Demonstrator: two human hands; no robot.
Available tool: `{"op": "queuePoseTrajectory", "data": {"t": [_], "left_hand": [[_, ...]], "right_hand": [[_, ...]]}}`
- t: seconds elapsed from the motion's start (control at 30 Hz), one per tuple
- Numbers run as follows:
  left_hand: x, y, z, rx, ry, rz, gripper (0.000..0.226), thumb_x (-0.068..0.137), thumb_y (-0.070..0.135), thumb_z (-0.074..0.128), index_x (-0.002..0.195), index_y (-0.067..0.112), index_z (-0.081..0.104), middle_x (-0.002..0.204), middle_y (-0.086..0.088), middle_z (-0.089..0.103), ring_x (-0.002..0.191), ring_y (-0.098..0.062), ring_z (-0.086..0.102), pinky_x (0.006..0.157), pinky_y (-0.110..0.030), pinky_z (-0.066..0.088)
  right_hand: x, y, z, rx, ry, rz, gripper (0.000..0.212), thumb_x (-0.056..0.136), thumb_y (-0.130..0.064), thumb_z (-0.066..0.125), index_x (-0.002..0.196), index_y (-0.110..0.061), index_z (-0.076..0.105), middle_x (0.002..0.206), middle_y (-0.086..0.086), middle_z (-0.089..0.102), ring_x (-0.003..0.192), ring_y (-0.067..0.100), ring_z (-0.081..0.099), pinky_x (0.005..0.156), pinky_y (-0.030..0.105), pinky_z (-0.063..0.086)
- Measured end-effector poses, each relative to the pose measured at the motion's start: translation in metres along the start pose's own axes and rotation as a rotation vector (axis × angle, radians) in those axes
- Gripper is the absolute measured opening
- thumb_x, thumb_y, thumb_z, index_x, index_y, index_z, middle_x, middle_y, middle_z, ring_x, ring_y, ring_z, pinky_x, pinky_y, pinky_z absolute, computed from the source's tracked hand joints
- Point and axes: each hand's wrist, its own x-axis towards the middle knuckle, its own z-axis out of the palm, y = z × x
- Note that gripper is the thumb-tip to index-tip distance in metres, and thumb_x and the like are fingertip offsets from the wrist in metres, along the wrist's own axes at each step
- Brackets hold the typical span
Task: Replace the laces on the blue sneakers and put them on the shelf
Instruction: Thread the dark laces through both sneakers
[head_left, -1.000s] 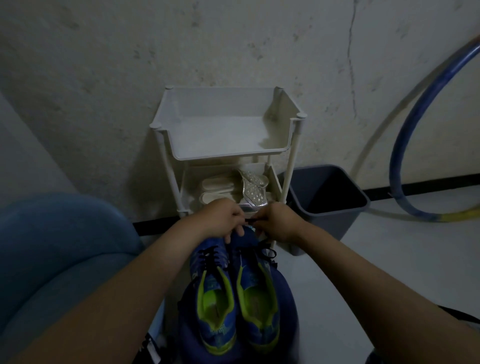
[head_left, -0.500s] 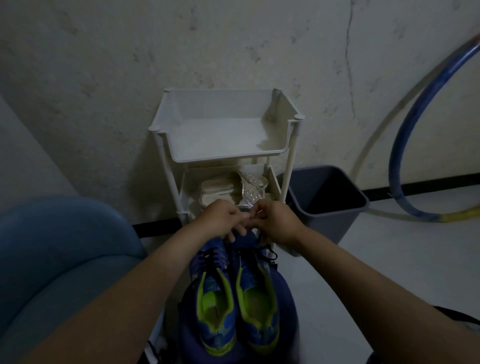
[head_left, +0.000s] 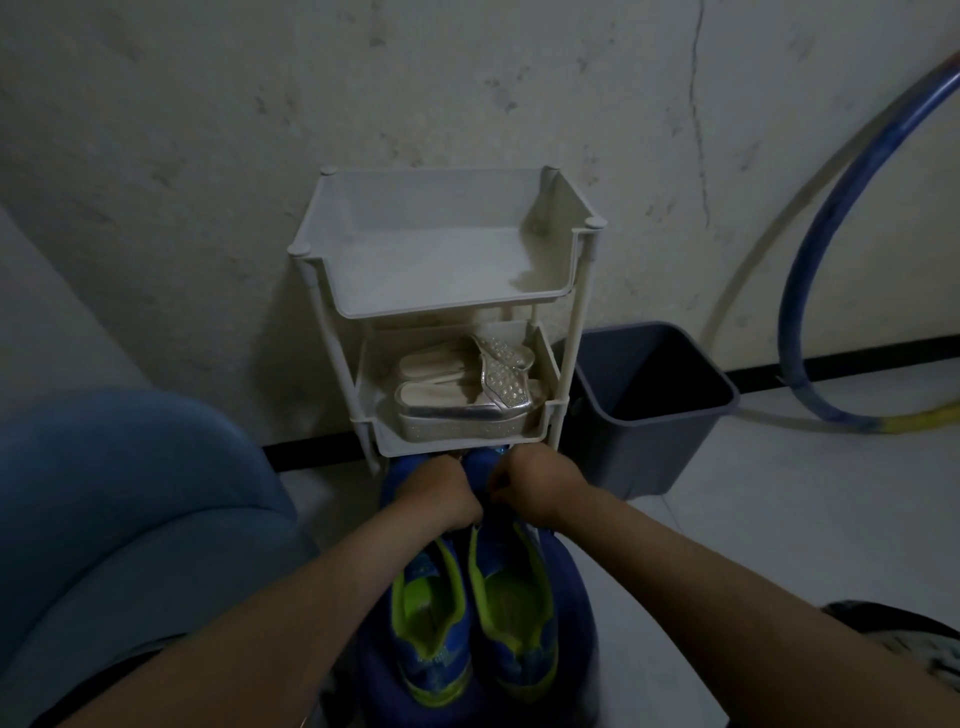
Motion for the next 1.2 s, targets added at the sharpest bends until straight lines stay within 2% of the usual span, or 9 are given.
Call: {"op": "queuePoseTrajectory", "data": {"t": [0.1, 0.17, 0.33, 0.5, 0.67, 0.87, 1.03, 1.1, 1.2], "left_hand": [[0.003, -0.001, 0.002, -0.108, -0.061, -0.070, 0.016, 0.079, 0.022, 0.070, 0.078, 0.007, 0.063, 0.064, -0.006, 0.068, 0.048, -0.014, 0.064, 0.052, -0.024, 0.054], [0.006, -0.003, 0.003, -0.212, -0.092, -0.112, 0.015, 0.080, 0.018, 0.070, 0.083, 0.003, 0.066, 0.068, -0.010, 0.070, 0.052, -0.018, 0.068, 0.055, -0.028, 0.058], [0.008, -0.010, 0.003, -0.409, -0.111, -0.159, 0.015, 0.080, 0.005, 0.071, 0.090, -0.003, 0.065, 0.064, -0.014, 0.064, 0.049, -0.020, 0.062, 0.046, -0.025, 0.053], [0.008, -0.011, 0.005, -0.453, -0.088, -0.149, 0.018, 0.078, 0.005, 0.073, 0.092, -0.004, 0.066, 0.064, -0.013, 0.065, 0.048, -0.017, 0.060, 0.049, -0.026, 0.056], [0.007, -0.010, 0.003, -0.469, -0.093, -0.149, 0.017, 0.079, 0.006, 0.072, 0.092, -0.003, 0.066, 0.065, -0.012, 0.065, 0.046, -0.015, 0.059, 0.042, -0.022, 0.049], [0.007, -0.011, 0.003, -0.465, -0.109, -0.142, 0.014, 0.082, 0.007, 0.070, 0.092, -0.001, 0.064, 0.066, -0.012, 0.064, 0.050, -0.016, 0.060, 0.045, -0.023, 0.052], [0.010, -0.015, 0.003, -0.390, -0.120, -0.086, 0.017, 0.086, 0.008, 0.064, 0.098, -0.005, 0.067, 0.073, -0.018, 0.068, 0.050, -0.018, 0.061, 0.053, -0.027, 0.056], [0.010, -0.016, 0.001, -0.248, -0.125, -0.016, 0.016, 0.087, 0.009, 0.064, 0.096, -0.003, 0.071, 0.087, -0.018, 0.073, 0.062, -0.021, 0.067, 0.062, -0.030, 0.057], [0.008, -0.016, 0.000, -0.014, -0.031, 0.141, 0.014, 0.083, 0.009, 0.065, 0.092, 0.004, 0.075, 0.094, -0.013, 0.073, 0.088, -0.026, 0.070, 0.081, -0.034, 0.056]], "right_hand": [[-0.002, -0.004, 0.001, -0.043, -0.011, -0.011, 0.020, 0.095, -0.029, 0.060, 0.109, -0.025, 0.072, 0.116, 0.003, 0.067, 0.106, 0.021, 0.063, 0.090, 0.037, 0.053], [-0.004, -0.006, 0.003, -0.092, 0.010, -0.016, 0.021, 0.095, -0.031, 0.059, 0.110, -0.025, 0.072, 0.117, 0.004, 0.066, 0.108, 0.022, 0.063, 0.090, 0.037, 0.053], [-0.005, -0.012, 0.016, -0.145, 0.018, 0.031, 0.027, 0.092, -0.038, 0.057, 0.106, -0.021, 0.072, 0.108, 0.006, 0.068, 0.099, 0.026, 0.065, 0.079, 0.034, 0.051], [-0.004, -0.012, 0.023, -0.079, 0.034, 0.093, 0.028, 0.092, -0.041, 0.057, 0.101, -0.019, 0.070, 0.101, 0.005, 0.068, 0.093, 0.024, 0.066, 0.073, 0.032, 0.049], [-0.005, -0.014, 0.024, -0.080, 0.064, 0.119, 0.027, 0.091, -0.039, 0.058, 0.103, -0.017, 0.068, 0.105, 0.006, 0.067, 0.095, 0.024, 0.065, 0.074, 0.033, 0.050], [-0.003, -0.017, 0.024, -0.061, -0.021, 0.098, 0.029, 0.092, -0.038, 0.058, 0.106, -0.014, 0.068, 0.111, 0.010, 0.067, 0.104, 0.027, 0.064, 0.082, 0.034, 0.050], [-0.001, -0.016, 0.030, -0.038, 0.024, 0.140, 0.030, 0.092, -0.037, 0.058, 0.105, -0.013, 0.067, 0.109, 0.011, 0.066, 0.102, 0.028, 0.064, 0.079, 0.032, 0.049], [0.001, -0.015, 0.032, 0.000, 0.023, 0.142, 0.028, 0.091, -0.037, 0.060, 0.103, -0.014, 0.069, 0.104, 0.010, 0.067, 0.098, 0.028, 0.065, 0.077, 0.032, 0.049], [0.001, -0.014, 0.032, 0.022, 0.015, 0.123, 0.026, 0.090, -0.035, 0.061, 0.103, -0.015, 0.071, 0.102, 0.009, 0.068, 0.096, 0.027, 0.065, 0.077, 0.032, 0.050]]}}
